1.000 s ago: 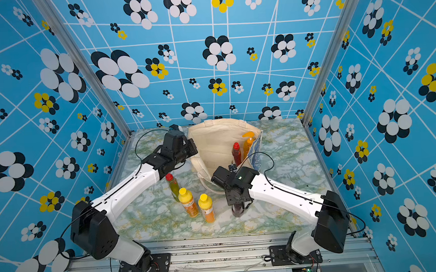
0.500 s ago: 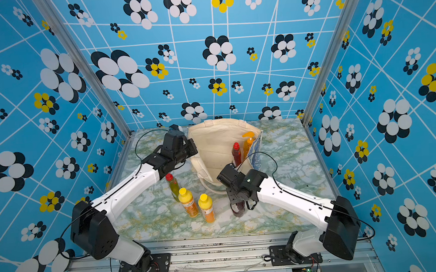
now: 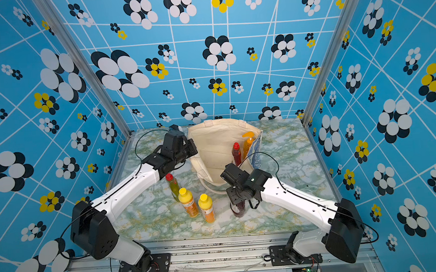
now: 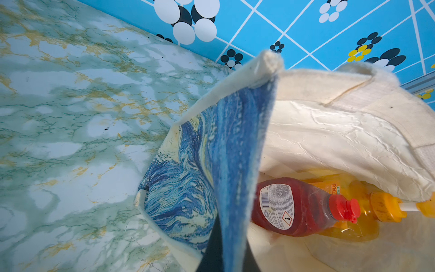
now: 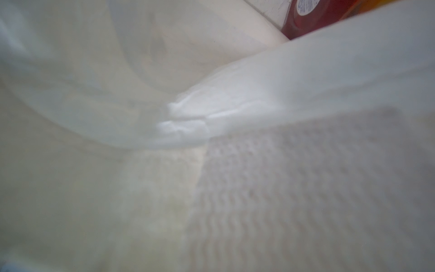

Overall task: Pack dish soap into the shopping bag
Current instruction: Pick up the bottle of dish soap at the center of the board.

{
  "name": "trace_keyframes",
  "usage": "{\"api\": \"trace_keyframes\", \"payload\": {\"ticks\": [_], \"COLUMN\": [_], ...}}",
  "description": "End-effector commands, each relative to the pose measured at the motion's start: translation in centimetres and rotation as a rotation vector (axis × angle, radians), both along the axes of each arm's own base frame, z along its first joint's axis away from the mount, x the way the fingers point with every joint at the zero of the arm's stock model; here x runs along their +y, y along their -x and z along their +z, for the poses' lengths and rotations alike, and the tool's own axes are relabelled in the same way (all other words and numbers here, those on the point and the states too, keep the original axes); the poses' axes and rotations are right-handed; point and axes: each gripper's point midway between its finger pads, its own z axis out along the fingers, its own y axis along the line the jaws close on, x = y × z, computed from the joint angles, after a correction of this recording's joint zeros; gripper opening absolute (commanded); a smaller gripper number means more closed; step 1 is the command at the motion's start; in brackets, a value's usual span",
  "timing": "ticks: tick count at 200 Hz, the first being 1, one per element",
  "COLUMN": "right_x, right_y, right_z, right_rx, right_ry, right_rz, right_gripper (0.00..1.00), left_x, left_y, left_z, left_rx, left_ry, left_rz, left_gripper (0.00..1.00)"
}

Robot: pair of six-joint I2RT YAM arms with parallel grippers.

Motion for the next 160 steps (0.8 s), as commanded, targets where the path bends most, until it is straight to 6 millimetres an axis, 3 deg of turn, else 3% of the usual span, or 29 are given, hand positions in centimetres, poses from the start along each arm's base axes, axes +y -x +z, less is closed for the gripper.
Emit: {"api": "trace_keyframes", "payload": {"ticks": [1,91,160], "right_x": [0.1,-0.7,-0.7], "right_y": [1.3,0.4,0.0], "right_z": [-0.9,-0.1,-1.3], "right_rx": [0.065,-0.163,-0.227], "right_ry": [-0.046,-0.148,-0.186], "right_rz": [-0.012,0.022,0.025], "right_gripper": [0.62,0.70,0.62], "left_x": [0.3,0.7,0.9], "left_y": [-0.3,0.1,0.1], "left_z": [0.7,1.0,1.2], "left_rx": [-0.017,-0.026,-0.028], "left_ry": [-0.024,-0.029,-0.032], "left_rz": [0.008,0.018,0.024], "left_gripper": [0.00,0.00,0.00]}}
